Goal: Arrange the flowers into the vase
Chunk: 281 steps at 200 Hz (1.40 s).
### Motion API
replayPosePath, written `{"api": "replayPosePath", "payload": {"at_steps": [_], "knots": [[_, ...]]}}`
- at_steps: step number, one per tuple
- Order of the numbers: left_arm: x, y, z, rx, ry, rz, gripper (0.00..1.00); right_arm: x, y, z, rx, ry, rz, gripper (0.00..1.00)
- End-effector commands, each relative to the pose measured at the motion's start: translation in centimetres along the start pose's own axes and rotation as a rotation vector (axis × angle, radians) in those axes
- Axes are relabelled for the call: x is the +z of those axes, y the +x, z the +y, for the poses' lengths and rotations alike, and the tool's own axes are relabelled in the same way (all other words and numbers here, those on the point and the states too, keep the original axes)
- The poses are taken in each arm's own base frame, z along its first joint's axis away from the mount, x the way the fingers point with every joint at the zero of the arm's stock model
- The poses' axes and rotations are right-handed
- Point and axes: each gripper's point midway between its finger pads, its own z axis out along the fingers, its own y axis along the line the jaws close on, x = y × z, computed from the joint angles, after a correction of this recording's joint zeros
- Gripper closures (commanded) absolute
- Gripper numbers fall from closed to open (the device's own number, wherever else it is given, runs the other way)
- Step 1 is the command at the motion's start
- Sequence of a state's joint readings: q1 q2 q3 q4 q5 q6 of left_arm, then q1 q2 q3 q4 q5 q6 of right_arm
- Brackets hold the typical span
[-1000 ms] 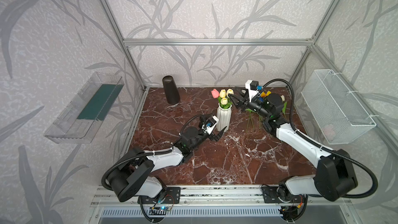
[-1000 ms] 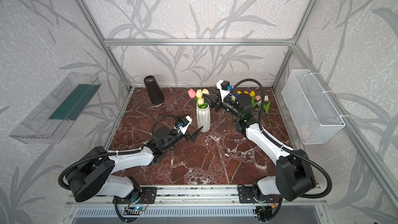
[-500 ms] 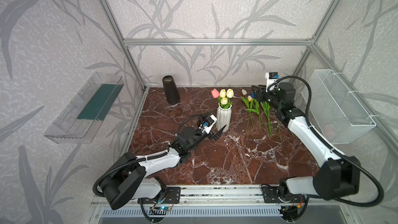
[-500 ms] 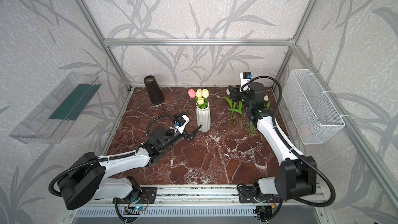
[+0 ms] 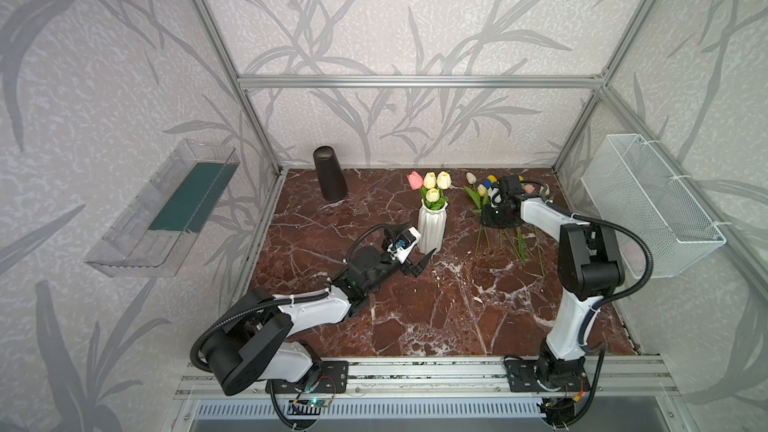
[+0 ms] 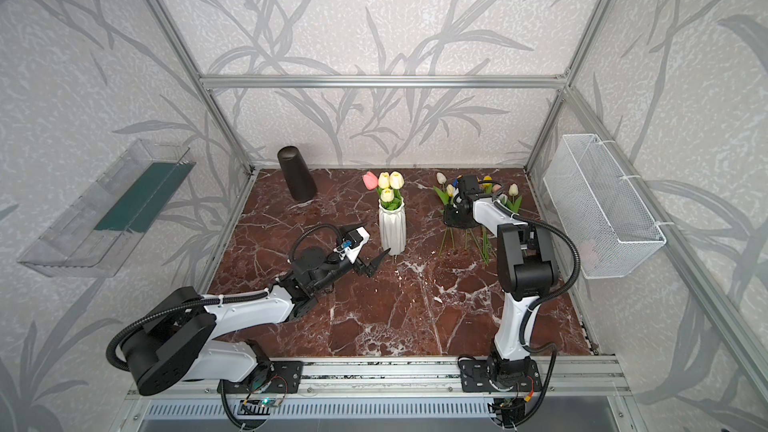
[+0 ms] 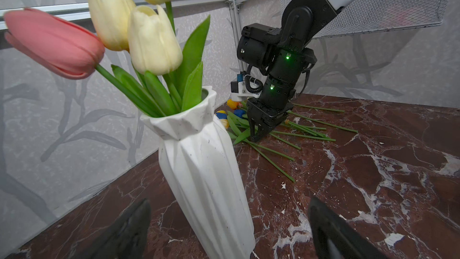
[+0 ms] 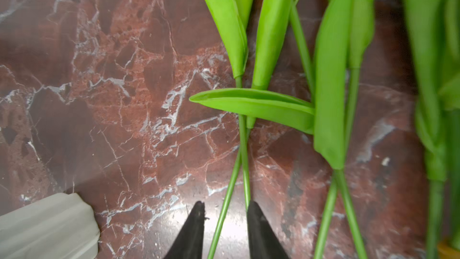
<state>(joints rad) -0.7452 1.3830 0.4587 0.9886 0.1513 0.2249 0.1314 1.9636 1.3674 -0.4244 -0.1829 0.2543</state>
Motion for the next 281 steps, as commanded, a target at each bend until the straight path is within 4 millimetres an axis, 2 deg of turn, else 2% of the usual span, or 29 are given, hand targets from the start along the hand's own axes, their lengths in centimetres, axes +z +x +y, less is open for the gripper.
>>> {"api": "replayPosePath", "payload": {"at_steps": [1, 26, 68, 99, 115, 142, 175, 194, 227, 250, 281], "knots": [[0.0, -0.1, 0.1, 0.010, -0.004, -0.023, 0.02, 1.0, 0.5, 0.2, 0.013, 0.014, 0.047, 0.71], [-0.1, 0.0, 0.3, 0.011, -0.014, -0.026, 0.02, 2.0, 0.8, 0.0, 0.027, 0.040, 0.065, 0.75], [-0.1, 0.1, 0.4, 0.014, -0.020, -0.027, 0.02, 2.7, 1.2, -0.1, 0.037, 0.080, 0.081, 0.78], [-0.2, 0.3, 0.3, 0.010, -0.020, -0.034, 0.01, 3.5, 2.0, -0.7, 0.061, 0.120, 0.107, 0.77], [-0.3, 0.1, 0.3, 0.007, -0.021, -0.038, 0.01, 3.2, 2.2, -1.4, 0.086, 0.161, 0.114, 0.70], [-0.5, 0.1, 0.4, 0.005, -0.023, -0.036, 0.01, 2.9, 2.4, -2.7, 0.120, 0.222, 0.115, 0.68], [-0.2, -0.4, 0.5, 0.010, -0.025, -0.052, 0.01, 3.8, 2.4, -2.4, 0.117, 0.206, 0.127, 0.68], [-0.1, -0.7, 0.4, 0.008, -0.018, -0.061, 0.01, 4.5, 2.4, -1.8, 0.103, 0.179, 0.132, 0.77], [-0.1, -0.8, 0.4, 0.005, -0.019, -0.068, 0.01, 5.1, 2.4, -1.4, 0.095, 0.153, 0.119, 1.00], [-0.2, -1.1, 0.6, 0.000, -0.026, -0.076, 0.01, 3.7, 1.8, 0.0, 0.088, 0.079, 0.071, 1.00], [-0.4, -1.8, 0.8, -0.007, -0.033, -0.090, 0.01, -1.7, -0.4, 3.4, 0.071, -0.079, -0.049, 1.00]]}}
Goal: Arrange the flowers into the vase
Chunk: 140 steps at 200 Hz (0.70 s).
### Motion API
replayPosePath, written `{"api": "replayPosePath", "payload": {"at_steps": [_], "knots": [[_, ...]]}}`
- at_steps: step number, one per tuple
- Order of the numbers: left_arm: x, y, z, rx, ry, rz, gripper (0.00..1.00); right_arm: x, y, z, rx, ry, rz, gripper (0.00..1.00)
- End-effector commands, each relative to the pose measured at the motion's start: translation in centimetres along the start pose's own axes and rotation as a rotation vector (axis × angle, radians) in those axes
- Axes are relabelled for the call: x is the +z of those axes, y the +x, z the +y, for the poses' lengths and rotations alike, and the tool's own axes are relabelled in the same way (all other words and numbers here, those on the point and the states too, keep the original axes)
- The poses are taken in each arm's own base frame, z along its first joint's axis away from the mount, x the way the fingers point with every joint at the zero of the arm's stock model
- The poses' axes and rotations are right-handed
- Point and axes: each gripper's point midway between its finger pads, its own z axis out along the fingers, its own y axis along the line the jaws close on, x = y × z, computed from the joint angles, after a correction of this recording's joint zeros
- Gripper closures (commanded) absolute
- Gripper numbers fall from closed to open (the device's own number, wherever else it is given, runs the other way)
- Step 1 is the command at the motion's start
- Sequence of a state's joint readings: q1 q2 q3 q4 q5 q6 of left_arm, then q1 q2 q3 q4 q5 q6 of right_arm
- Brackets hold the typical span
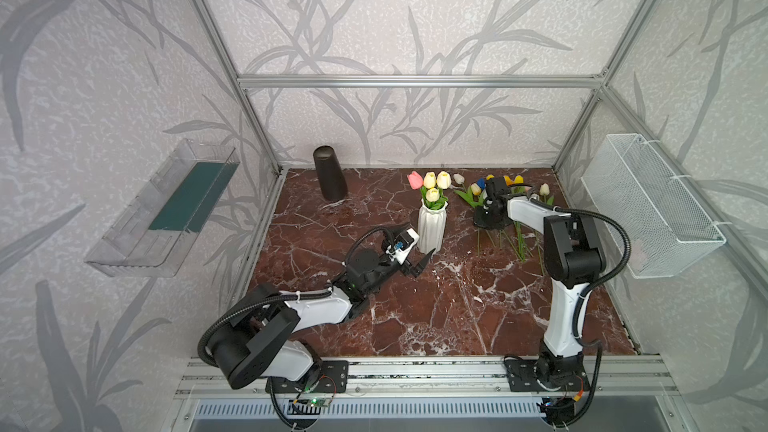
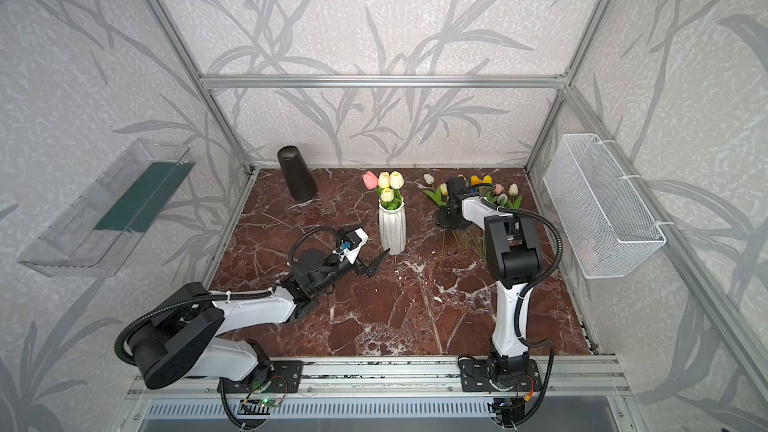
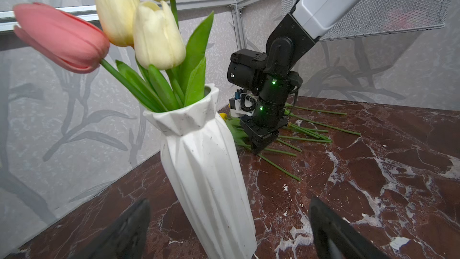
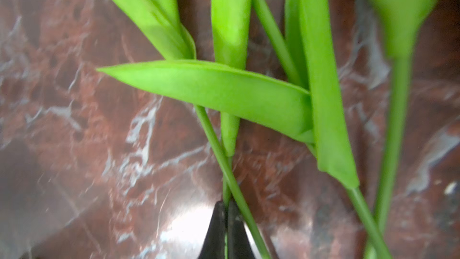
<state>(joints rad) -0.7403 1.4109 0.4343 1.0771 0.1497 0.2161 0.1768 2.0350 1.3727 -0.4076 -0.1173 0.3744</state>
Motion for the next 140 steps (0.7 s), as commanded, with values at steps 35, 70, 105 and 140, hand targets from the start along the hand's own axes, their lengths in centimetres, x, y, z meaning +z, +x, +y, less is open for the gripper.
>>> {"api": "replayPosePath", "payload": {"at_steps": [35, 70, 105, 140], "knots": [[-0.1, -2.1, 0.5, -0.009, -0.012, -0.062, 0.01, -11.3, -3.0, 4.4, 0.027, -0.305, -0.191, 1.00], [0.0, -2.3, 0.3, -0.021, 0.000, -0.073, 0.01, -15.5, -3.6, 4.5, 0.074, -0.433, -0.272, 1.00], [0.0, -2.4, 0.2, -0.021, 0.007, -0.073, 0.01, -17.0, -3.2, 3.9, 0.016, -0.405, -0.318, 1.00], [0.1, -2.5, -0.1, -0.023, 0.024, -0.067, 0.01, -14.0, -0.2, 1.9, -0.026, -0.242, -0.123, 1.00]]}}
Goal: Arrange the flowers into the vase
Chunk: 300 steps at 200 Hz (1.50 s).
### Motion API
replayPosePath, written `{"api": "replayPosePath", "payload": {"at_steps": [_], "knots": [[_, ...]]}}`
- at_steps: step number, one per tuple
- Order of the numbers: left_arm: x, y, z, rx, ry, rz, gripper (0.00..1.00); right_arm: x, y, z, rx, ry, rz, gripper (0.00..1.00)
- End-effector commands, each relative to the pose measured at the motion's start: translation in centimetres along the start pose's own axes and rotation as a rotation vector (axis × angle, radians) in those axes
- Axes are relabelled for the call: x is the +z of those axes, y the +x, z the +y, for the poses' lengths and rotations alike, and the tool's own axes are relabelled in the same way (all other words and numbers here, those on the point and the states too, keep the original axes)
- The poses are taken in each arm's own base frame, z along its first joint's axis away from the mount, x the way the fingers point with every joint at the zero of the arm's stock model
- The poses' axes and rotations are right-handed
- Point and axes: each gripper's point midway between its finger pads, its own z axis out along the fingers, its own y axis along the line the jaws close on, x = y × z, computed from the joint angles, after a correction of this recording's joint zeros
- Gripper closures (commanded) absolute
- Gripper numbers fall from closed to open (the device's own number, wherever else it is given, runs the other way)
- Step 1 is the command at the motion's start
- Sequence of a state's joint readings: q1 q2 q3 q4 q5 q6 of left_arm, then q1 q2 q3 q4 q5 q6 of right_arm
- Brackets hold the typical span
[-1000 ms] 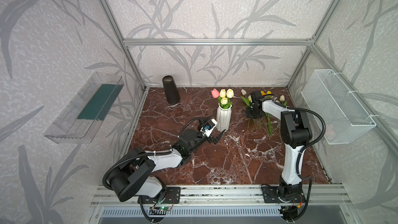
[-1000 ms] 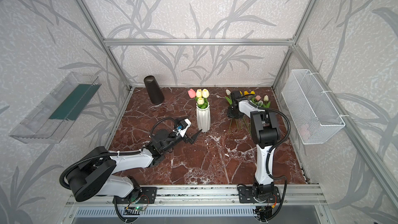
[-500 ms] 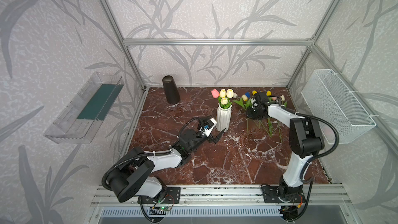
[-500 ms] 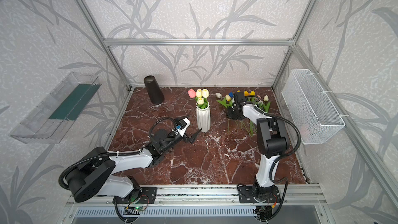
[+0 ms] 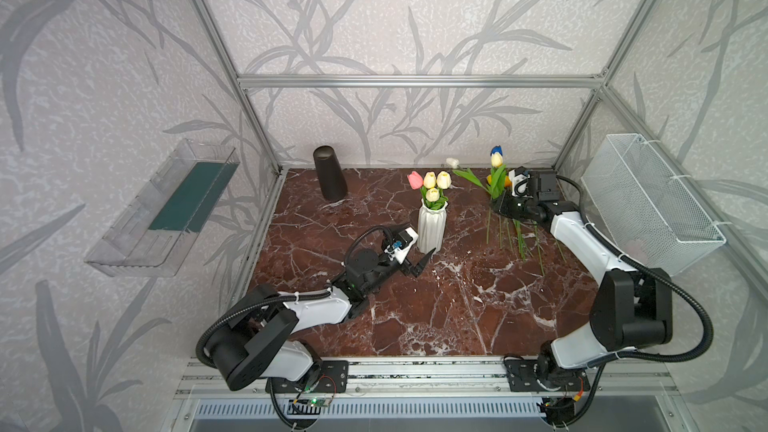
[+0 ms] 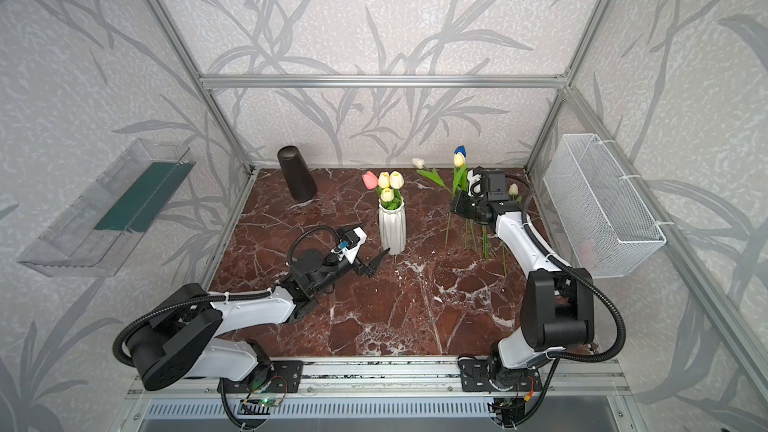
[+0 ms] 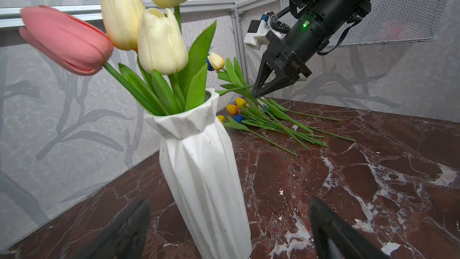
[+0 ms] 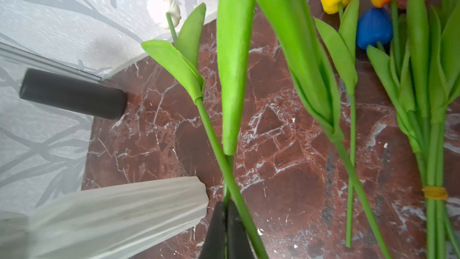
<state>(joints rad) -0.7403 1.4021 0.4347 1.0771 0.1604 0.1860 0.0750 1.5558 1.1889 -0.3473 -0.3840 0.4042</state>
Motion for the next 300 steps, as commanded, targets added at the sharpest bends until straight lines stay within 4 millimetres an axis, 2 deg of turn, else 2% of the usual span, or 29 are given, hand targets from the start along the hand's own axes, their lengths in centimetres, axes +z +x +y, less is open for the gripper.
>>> {"api": "replayPosePath", "payload": {"at_steps": [1, 27, 55, 58, 67, 74, 108, 120, 150, 159, 171, 202, 270, 288, 300], "knots": [[0.2, -2.1, 0.0, 0.008, 0.018, -0.057, 0.01, 0.6, 2.5, -1.5, -0.037, 0.086, 0.151, 1.00], [0.5, -1.8, -0.1, 0.003, 0.024, -0.048, 0.01, 2.8, 6.1, -3.2, -0.017, 0.104, 0.260, 1.00], [0.8, -1.5, -0.3, -0.005, 0.033, -0.048, 0.01, 3.7, 8.0, -3.6, 0.008, 0.085, 0.268, 1.00], [0.8, -1.5, -0.3, -0.005, 0.034, -0.049, 0.01, 3.8, 8.1, -3.5, 0.006, 0.082, 0.270, 0.96], [0.9, -1.6, -0.4, -0.007, 0.038, -0.049, 0.01, 3.8, 8.5, -3.3, -0.003, 0.083, 0.289, 0.73], [0.9, -1.5, -0.4, -0.008, 0.040, -0.048, 0.01, 3.7, 8.9, -3.1, -0.010, 0.082, 0.314, 0.69], [0.9, -1.4, -0.3, 0.001, 0.033, -0.041, 0.01, 2.2, 9.0, -0.7, -0.070, 0.023, 0.335, 0.69], [0.9, -1.3, -0.3, 0.002, 0.030, -0.038, 0.01, 1.9, 8.4, 0.3, -0.164, 0.007, 0.299, 0.69], [0.9, -0.8, -0.3, 0.002, 0.027, -0.039, 0.01, 4.1, 8.3, 0.1, -0.436, 0.124, 0.310, 0.62], [0.9, -0.8, -0.2, 0.002, 0.022, -0.041, 0.01, 5.2, 9.0, -0.3, -0.469, 0.144, 0.375, 0.60], [0.9, -0.8, -0.3, 0.001, 0.023, -0.042, 0.01, 6.3, 8.4, -1.0, -0.482, 0.182, 0.398, 0.58], [0.6, -0.7, -0.3, 0.008, 0.021, -0.031, 0.01, 8.5, 7.7, -2.2, -0.537, 0.229, 0.432, 0.58], [0.3, -0.5, 0.0, 0.022, 0.005, -0.020, 0.01, 11.3, 9.7, -4.5, -0.591, 0.249, 0.562, 0.56], [0.3, -0.8, 0.0, 0.023, 0.006, -0.030, 0.01, 12.1, 9.9, -4.9, -0.604, 0.258, 0.575, 0.62], [0.4, -1.3, 0.2, 0.019, -0.001, -0.041, 0.01, 12.6, 9.9, -4.9, -0.612, 0.260, 0.578, 0.69]]}}
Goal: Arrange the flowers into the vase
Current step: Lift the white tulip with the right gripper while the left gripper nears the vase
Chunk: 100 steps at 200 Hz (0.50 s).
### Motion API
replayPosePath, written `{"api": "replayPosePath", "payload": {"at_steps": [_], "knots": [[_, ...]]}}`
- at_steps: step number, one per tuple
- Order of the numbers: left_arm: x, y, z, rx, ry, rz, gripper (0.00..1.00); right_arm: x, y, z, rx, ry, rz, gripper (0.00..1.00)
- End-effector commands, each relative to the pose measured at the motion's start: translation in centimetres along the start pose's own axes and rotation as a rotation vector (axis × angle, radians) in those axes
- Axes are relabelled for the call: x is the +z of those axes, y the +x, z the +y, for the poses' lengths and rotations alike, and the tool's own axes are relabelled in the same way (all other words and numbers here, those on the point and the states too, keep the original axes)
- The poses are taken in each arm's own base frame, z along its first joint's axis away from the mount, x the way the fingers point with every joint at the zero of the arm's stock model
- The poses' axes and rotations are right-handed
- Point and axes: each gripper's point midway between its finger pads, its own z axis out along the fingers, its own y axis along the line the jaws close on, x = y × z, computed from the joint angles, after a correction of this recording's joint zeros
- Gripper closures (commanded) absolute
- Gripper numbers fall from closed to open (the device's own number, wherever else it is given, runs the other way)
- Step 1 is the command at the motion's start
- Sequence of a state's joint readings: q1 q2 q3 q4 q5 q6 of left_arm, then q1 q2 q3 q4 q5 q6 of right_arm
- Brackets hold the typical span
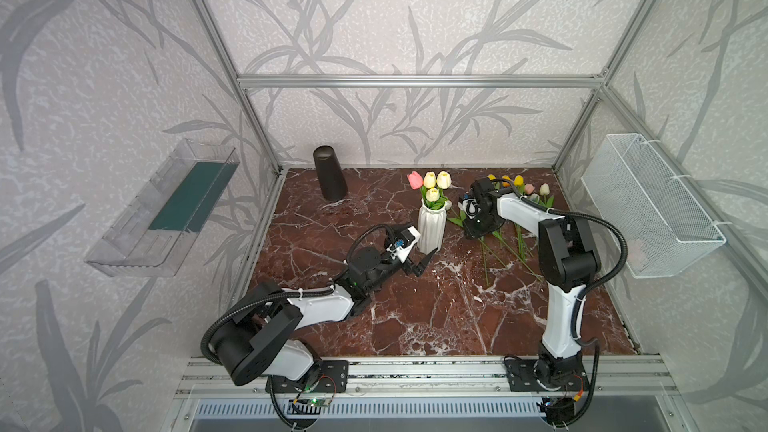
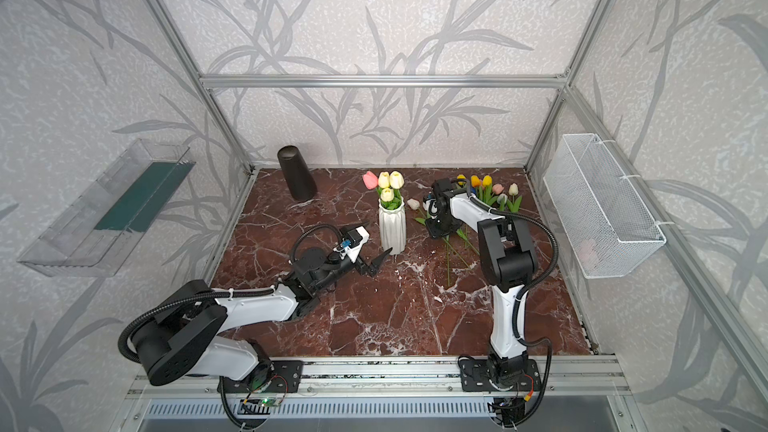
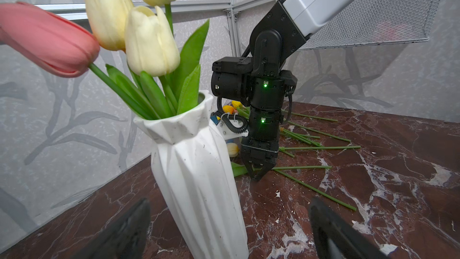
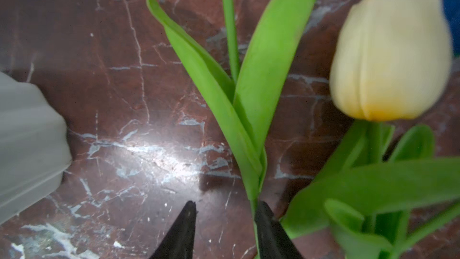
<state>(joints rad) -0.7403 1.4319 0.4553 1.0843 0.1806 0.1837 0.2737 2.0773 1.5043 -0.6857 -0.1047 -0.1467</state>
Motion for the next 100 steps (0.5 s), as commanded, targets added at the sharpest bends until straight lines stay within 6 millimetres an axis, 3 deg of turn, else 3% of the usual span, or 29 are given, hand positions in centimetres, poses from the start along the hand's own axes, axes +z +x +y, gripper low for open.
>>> {"api": "replayPosePath", "payload": {"at_steps": [1, 23, 40, 71, 100], "knots": [[-0.2, -1.4, 0.6, 0.021, -0.023, -0.040, 0.01, 0.8, -0.2, -0.1, -0.038, 0.013, 0.027, 0.70], [0.4, -3.1, 1.3, -0.003, -0.031, -0.031, 0.01, 0.8, -0.4, 0.3, -0.041, 0.014, 0.027, 0.87], [0.9, -4.9, 2.0, -0.022, -0.039, -0.034, 0.01, -0.5, -1.1, 0.8, -0.046, 0.018, -0.016, 0.96], [2.3, -7.0, 3.7, -0.074, -0.056, -0.033, 0.01, -7.1, -4.0, 2.5, -0.007, -0.033, -0.227, 1.00], [3.9, -7.3, 4.5, -0.098, -0.048, -0.029, 0.01, -14.1, -6.0, 4.5, 0.007, -0.113, -0.456, 1.00]]}}
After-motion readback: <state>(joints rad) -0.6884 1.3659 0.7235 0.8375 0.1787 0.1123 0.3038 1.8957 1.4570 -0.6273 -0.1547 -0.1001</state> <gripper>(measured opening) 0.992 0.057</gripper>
